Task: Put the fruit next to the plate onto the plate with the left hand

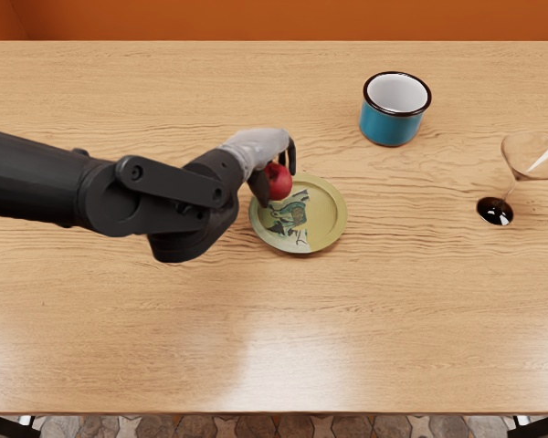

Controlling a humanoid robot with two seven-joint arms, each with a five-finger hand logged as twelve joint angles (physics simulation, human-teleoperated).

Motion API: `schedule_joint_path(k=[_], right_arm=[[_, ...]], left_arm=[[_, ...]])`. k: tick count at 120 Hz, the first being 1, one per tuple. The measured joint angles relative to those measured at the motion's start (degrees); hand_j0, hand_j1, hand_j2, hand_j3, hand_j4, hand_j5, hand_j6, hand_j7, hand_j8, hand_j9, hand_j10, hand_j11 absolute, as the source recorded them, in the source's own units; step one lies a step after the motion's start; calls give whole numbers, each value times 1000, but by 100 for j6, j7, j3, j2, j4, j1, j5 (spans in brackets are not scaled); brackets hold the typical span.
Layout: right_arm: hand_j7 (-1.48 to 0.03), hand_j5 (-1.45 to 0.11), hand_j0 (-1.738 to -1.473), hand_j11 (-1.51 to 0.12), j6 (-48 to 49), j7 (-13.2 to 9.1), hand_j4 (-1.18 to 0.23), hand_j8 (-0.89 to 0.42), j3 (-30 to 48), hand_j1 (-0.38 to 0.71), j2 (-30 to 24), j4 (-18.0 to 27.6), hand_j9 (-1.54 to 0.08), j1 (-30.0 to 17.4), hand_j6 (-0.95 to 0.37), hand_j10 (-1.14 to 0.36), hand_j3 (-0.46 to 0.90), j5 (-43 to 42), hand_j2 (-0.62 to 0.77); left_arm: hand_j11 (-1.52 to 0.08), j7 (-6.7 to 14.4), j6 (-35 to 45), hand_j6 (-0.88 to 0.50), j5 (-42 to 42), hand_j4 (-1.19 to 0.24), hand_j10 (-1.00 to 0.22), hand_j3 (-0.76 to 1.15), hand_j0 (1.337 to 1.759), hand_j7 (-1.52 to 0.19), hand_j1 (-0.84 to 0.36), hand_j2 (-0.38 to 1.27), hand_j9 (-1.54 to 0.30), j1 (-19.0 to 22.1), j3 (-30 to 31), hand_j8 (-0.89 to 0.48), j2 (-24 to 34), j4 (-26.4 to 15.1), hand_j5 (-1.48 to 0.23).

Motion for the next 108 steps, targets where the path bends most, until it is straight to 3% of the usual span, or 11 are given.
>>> schedule_joint_path(k=[24,53,78,103,108], right_arm=[[-40,-40,-1658,-40,0,-4,-31,-31,0,-312,0,0,-40,0,-31,-31,0,0,-6],[-40,-40,-1658,-40,1,-2,-31,-31,0,-312,0,0,-40,1,-31,-31,0,0,-6],[-40,-40,-1658,-40,-1,-1,-31,-31,0,-312,0,0,-40,1,-31,-31,0,0,-6],[-40,-40,-1658,-40,-1,-2,-31,-31,0,-312,0,0,-40,0,-31,-31,0,0,-6],[-40,-40,-1658,-40,0,-1,-31,-31,0,-312,0,0,-40,0,-31,-31,0,0,-6]], left_arm=[[-929,-29,-75,-407,-8,-623,-698,0,1655,-949,-259,450,-929,176,1,-498,-119,70,-961],[-902,-57,-204,-424,-21,-641,-676,0,1656,-918,-250,412,-901,288,0,-518,-234,195,-930],[-636,-69,-271,-374,-18,-500,-482,0,1657,-643,-143,210,-636,306,-7,-429,-234,301,-649],[-461,-71,-279,-313,6,-359,-352,0,1658,-463,-42,112,-461,109,-32,-333,-230,292,-465],[-436,-71,-297,-302,13,-339,-333,0,1658,-439,-26,101,-436,90,-107,-318,111,247,-440]])
